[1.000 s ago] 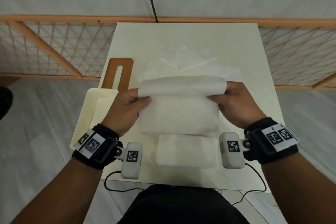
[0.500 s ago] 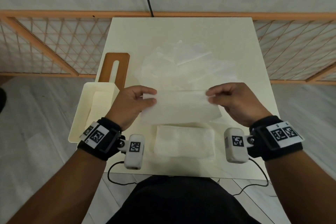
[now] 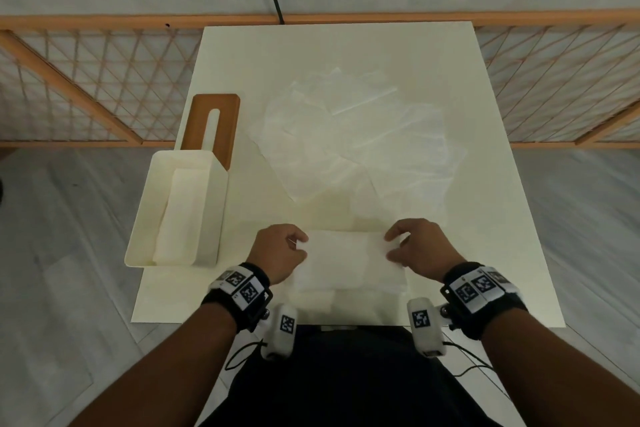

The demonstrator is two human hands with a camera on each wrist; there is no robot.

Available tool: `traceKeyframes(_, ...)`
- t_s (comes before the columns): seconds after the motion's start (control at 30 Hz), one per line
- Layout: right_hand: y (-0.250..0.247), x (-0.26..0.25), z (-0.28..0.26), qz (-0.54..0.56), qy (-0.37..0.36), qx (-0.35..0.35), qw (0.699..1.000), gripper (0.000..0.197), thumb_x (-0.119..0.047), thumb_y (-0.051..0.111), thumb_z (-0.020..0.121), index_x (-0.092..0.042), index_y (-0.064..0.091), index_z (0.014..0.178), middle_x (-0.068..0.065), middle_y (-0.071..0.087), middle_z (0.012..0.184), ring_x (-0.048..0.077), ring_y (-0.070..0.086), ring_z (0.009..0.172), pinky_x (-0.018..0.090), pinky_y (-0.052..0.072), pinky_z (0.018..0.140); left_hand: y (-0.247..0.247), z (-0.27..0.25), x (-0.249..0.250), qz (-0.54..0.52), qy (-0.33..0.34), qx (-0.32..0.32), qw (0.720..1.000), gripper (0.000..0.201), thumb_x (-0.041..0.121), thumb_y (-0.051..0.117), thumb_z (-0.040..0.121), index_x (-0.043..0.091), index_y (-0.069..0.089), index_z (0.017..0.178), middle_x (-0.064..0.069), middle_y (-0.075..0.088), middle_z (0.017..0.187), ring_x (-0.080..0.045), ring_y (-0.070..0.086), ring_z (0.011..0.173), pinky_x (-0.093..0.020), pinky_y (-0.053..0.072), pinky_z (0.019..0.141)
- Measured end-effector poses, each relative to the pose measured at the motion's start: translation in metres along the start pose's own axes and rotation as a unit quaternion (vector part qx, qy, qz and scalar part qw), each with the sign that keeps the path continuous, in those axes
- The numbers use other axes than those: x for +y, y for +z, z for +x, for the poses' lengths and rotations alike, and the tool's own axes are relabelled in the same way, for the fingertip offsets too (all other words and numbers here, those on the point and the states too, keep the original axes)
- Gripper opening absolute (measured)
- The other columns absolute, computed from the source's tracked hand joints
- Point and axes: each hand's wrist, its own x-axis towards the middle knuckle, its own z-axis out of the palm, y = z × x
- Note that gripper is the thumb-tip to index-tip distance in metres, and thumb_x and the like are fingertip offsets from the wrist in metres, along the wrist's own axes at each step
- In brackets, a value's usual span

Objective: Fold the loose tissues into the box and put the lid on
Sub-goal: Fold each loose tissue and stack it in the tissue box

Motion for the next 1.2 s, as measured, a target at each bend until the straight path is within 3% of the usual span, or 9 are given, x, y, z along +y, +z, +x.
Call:
traceKeyframes(0.07, 0.006, 0.002, 0.001, -0.021, -0.009, 0.011, 1.000, 0.026, -0.006, 0.081, 0.071, -0.026, 0.069, 0.085, -0.009, 0.063, 0.088, 0.006, 0.062, 0.072, 0.007, 0.040, 0.058, 0.005, 0.003, -0.005, 0.008, -0.005, 0.007, 1.000, 0.020, 0.014, 0.075, 0.081, 0.021, 0.072, 0.099, 0.010, 0.061, 0.085, 0.002, 0.057, 0.076, -0.001, 0.038, 0.065)
traceKeyframes(0.33, 0.012, 0.005, 0.006, -0.056, -0.012, 0.029, 0.998, 0.025, -0.003, 0.074, 0.072, -0.023, 0.067, 0.085, -0.002, 0.059, 0.104, 0.014, 0.056, 0.090, 0.021, 0.042, 0.079, 0.014, 0.010, -0.016, 0.028, 0.007, 0.027, 0.999, 0.013, 0.013, 0.073, 0.083, 0.020, 0.072, 0.093, 0.008, 0.063, 0.093, 0.003, 0.057, 0.074, 0.001, 0.036, 0.062)
traceKeyframes(0.53, 0.008, 0.003, 0.010, -0.070, -0.051, 0.061, 0.994, 0.023, -0.009, 0.082, 0.071, -0.022, 0.070, 0.087, -0.002, 0.052, 0.105, 0.003, 0.049, 0.079, 0.007, 0.034, 0.069, -0.002, 0.033, -0.009, 0.031, -0.016, 0.069, 0.997, 0.008, 0.014, 0.072, 0.081, 0.017, 0.067, 0.087, 0.006, 0.063, 0.092, -0.012, 0.058, 0.085, -0.021, 0.042, 0.077)
traceKeyframes(0.63, 0.000, -0.002, 0.010, -0.064, -0.056, 0.091, 0.992, 0.021, -0.013, 0.082, 0.074, -0.021, 0.071, 0.090, -0.004, 0.051, 0.104, -0.001, 0.047, 0.077, 0.004, 0.035, 0.066, -0.015, 0.069, -0.004, 0.052, -0.009, 0.102, 0.993, 0.029, 0.014, 0.071, 0.080, 0.013, 0.065, 0.109, -0.002, 0.063, 0.106, -0.018, 0.057, 0.097, -0.026, 0.044, 0.086)
traceKeyframes(0.77, -0.007, -0.004, 0.007, -0.062, -0.051, 0.086, 0.993, 0.020, -0.016, 0.081, 0.077, -0.024, 0.069, 0.091, -0.005, 0.053, 0.105, -0.004, 0.047, 0.079, 0.005, 0.034, 0.066, -0.015, 0.111, -0.003, 0.132, 0.034, 0.054, 0.989, 0.047, 0.018, 0.069, 0.088, 0.012, 0.057, 0.133, -0.011, 0.054, 0.135, -0.028, 0.049, 0.126, -0.033, 0.035, 0.110)
traceKeyframes(0.9, -0.016, -0.008, 0.004, -0.047, -0.042, 0.097, 0.993, 0.016, -0.020, 0.078, 0.081, -0.027, 0.067, 0.089, -0.006, 0.056, 0.106, 0.001, 0.049, 0.079, 0.009, 0.033, 0.068, -0.018, 0.124, -0.005, 0.191, 0.056, 0.083, 0.976, 0.020, 0.020, 0.063, 0.093, 0.007, 0.075, 0.103, -0.014, 0.069, 0.112, -0.031, 0.062, 0.106, -0.038, 0.049, 0.095)
traceKeyframes(1.07, -0.022, -0.026, 0.011, -0.044, -0.052, 0.090, 0.994, 0.013, -0.022, 0.075, 0.083, -0.026, 0.065, 0.090, -0.004, 0.061, 0.107, 0.006, 0.050, 0.083, 0.014, 0.034, 0.068, -0.036, 0.111, 0.006, 0.097, 0.099, 0.147, 0.979, 0.006, 0.015, 0.067, 0.082, 0.014, 0.064, 0.078, -0.008, 0.066, 0.096, -0.026, 0.059, 0.095, -0.039, 0.049, 0.087)
traceKeyframes(1.13, -0.025, -0.039, 0.015, -0.030, -0.068, 0.093, 0.993, 0.019, -0.021, 0.077, 0.081, -0.024, 0.067, 0.097, -0.003, 0.061, 0.110, 0.007, 0.054, 0.087, 0.009, 0.035, 0.065, -0.054, 0.100, 0.022, 0.054, 0.135, 0.167, 0.975, 0.006, 0.014, 0.067, 0.080, 0.008, 0.068, 0.080, -0.008, 0.068, 0.095, -0.024, 0.060, 0.092, -0.037, 0.049, 0.087)
traceKeyframes(1.2, -0.028, -0.057, 0.019, -0.009, -0.106, 0.101, 0.989, 0.040, -0.019, 0.080, 0.078, -0.021, 0.066, 0.116, -0.002, 0.058, 0.125, 0.012, 0.056, 0.108, 0.014, 0.043, 0.081, -0.076, 0.087, 0.043, 0.000, 0.157, 0.124, 0.980, 0.018, 0.018, 0.059, 0.081, 0.006, 0.072, 0.086, -0.003, 0.070, 0.094, -0.016, 0.061, 0.087, -0.030, 0.047, 0.083)
